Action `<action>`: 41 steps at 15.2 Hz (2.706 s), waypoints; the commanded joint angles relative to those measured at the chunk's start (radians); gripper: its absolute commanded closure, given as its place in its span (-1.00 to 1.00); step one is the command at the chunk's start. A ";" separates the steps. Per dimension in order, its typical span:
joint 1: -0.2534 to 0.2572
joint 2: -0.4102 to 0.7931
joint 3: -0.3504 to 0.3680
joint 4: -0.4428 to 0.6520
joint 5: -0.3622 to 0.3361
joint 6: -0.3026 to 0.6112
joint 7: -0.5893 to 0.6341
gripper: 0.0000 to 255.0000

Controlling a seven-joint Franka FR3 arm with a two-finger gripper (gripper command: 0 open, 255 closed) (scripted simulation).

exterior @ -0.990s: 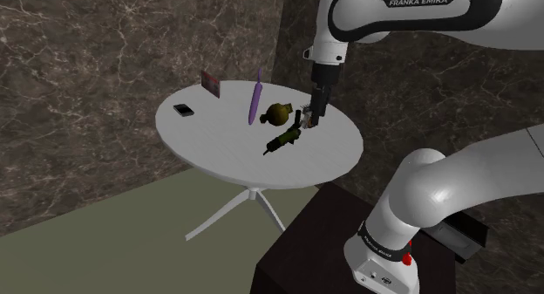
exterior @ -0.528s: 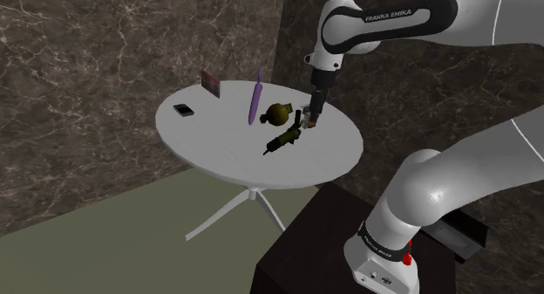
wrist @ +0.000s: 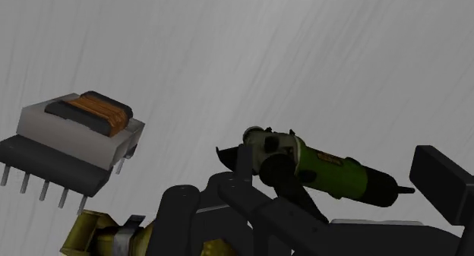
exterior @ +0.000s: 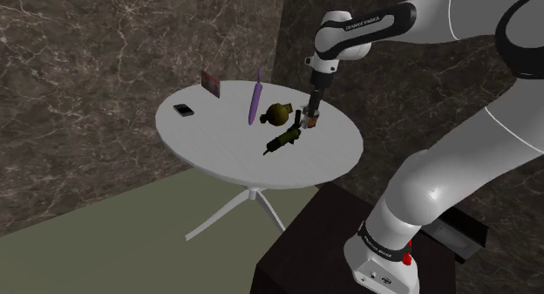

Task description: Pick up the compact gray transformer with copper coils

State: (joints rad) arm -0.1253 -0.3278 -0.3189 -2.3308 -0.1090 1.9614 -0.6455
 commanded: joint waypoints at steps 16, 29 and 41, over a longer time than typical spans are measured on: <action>-0.112 0.604 -0.138 0.512 0.292 0.165 -0.445 -1.00; -0.126 0.660 -0.123 0.478 0.328 0.250 -0.472 1.00; -0.122 0.631 -0.131 0.509 0.308 0.194 -0.459 1.00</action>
State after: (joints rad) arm -0.2456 0.3080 -0.4476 -1.8296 0.2023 2.1670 -1.1046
